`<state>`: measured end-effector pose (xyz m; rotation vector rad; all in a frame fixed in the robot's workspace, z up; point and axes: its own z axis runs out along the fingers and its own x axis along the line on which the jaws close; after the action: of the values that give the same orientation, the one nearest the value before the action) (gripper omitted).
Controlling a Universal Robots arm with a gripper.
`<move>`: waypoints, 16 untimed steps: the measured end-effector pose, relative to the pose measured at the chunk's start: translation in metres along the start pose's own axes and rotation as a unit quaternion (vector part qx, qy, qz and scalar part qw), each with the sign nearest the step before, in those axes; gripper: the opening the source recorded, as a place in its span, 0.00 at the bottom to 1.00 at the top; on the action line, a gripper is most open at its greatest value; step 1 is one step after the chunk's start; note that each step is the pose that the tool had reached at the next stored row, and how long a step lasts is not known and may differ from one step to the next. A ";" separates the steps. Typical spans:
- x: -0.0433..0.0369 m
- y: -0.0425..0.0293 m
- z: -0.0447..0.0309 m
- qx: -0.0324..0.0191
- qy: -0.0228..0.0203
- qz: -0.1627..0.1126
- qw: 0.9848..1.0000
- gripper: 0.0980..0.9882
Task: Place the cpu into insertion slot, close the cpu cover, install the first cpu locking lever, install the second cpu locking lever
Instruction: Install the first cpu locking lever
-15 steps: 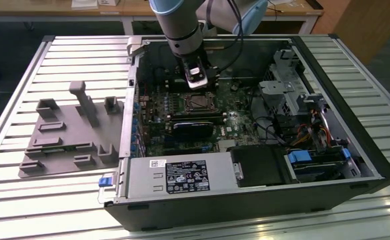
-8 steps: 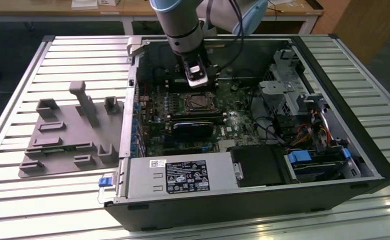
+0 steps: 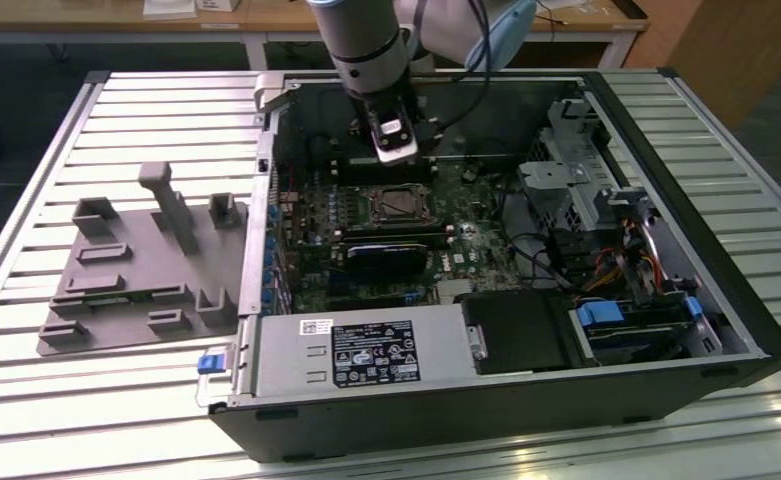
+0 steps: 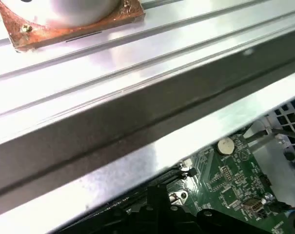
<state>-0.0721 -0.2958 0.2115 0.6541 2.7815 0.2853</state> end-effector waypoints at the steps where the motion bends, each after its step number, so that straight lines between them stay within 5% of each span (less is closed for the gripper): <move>1: -0.0005 0.0006 -0.0023 0.000 0.000 0.000 1.000 0.00; 10: -0.0015 0.0018 -0.0064 0.001 0.001 0.000 1.000 0.00; 13: -0.0027 0.0022 -0.0056 0.014 0.022 0.003 1.000 0.00; 14: -0.0034 0.0025 -0.0052 0.018 0.027 0.004 0.999 0.00; 16: -0.0047 0.0031 -0.0045 0.024 0.030 0.003 0.999 0.00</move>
<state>-0.0682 -0.2958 0.2175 0.6759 2.8519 0.2427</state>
